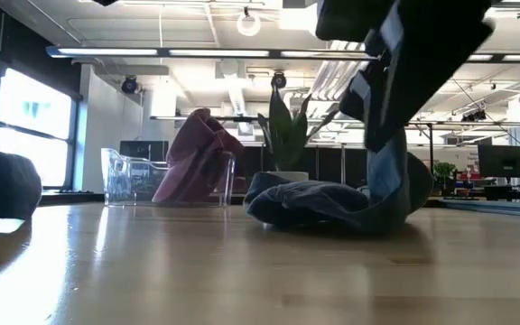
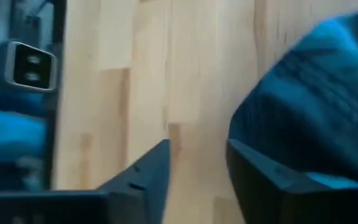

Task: Pick & Place hat
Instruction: Put the top blue cap into the bottom transparent bin

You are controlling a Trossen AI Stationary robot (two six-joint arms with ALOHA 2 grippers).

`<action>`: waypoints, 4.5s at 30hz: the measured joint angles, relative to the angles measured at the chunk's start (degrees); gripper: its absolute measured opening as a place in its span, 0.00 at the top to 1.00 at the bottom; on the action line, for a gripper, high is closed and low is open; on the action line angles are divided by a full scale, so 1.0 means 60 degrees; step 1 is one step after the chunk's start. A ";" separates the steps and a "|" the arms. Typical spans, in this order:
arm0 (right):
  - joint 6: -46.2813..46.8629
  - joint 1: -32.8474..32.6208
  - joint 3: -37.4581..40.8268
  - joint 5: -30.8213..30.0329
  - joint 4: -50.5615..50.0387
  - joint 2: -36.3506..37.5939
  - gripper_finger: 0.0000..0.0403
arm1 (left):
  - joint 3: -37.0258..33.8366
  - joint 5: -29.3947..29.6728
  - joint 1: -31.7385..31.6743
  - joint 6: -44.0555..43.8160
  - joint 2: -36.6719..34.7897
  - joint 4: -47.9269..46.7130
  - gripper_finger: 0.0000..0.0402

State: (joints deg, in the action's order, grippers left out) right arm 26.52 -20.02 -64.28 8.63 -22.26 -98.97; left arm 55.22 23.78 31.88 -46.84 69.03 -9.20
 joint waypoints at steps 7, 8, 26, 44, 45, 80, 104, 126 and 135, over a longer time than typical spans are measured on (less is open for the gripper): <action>0.2552 0.0606 -0.0509 0.0890 -0.1258 0.1280 0.48 | 0.0004 -0.0421 -0.0472 -0.2243 0.1428 -0.0095 1.00; 0.3119 0.0602 -0.0505 0.0233 -0.1555 0.1462 0.48 | 0.0003 -0.0382 -0.0716 -0.2616 0.1683 -0.0184 1.00; 0.6632 0.1033 0.3613 -0.1508 0.2322 0.1881 0.87 | -0.0001 -0.3382 -0.4772 -0.1808 0.5553 0.2468 0.52; 0.5406 0.0957 0.2364 -0.0713 -0.0793 0.2034 0.98 | -0.0006 -0.2039 -0.3935 -0.1987 0.3789 -0.0810 0.93; 0.5255 0.0979 0.2190 -0.0812 -0.0895 0.2034 0.97 | 0.0022 -0.1840 -0.3799 -0.1987 0.3525 -0.0894 0.93; 0.4844 0.0738 -0.0570 -0.2636 -0.1327 -0.0069 0.99 | 0.0007 -0.1843 -0.1181 -0.3261 0.2708 -0.2142 0.98; 0.6920 -0.1429 0.0726 -0.3787 0.0253 0.0515 0.99 | -0.0022 -0.2318 -0.3578 -0.1558 0.6055 0.3463 0.41; 0.6746 -0.1439 0.0730 -0.5037 0.0339 0.0465 1.00 | -0.0004 -0.1557 -0.2982 -0.1234 0.5254 0.3202 0.99; 0.6649 -0.0648 0.1601 -0.5137 0.1440 0.0123 1.00 | 0.0006 -0.0692 -0.2582 -0.1315 0.4501 0.2600 1.00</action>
State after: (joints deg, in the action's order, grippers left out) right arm 66.41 -23.91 -54.67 -22.19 -13.62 -98.23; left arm 55.26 19.63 16.39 -54.73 96.03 6.41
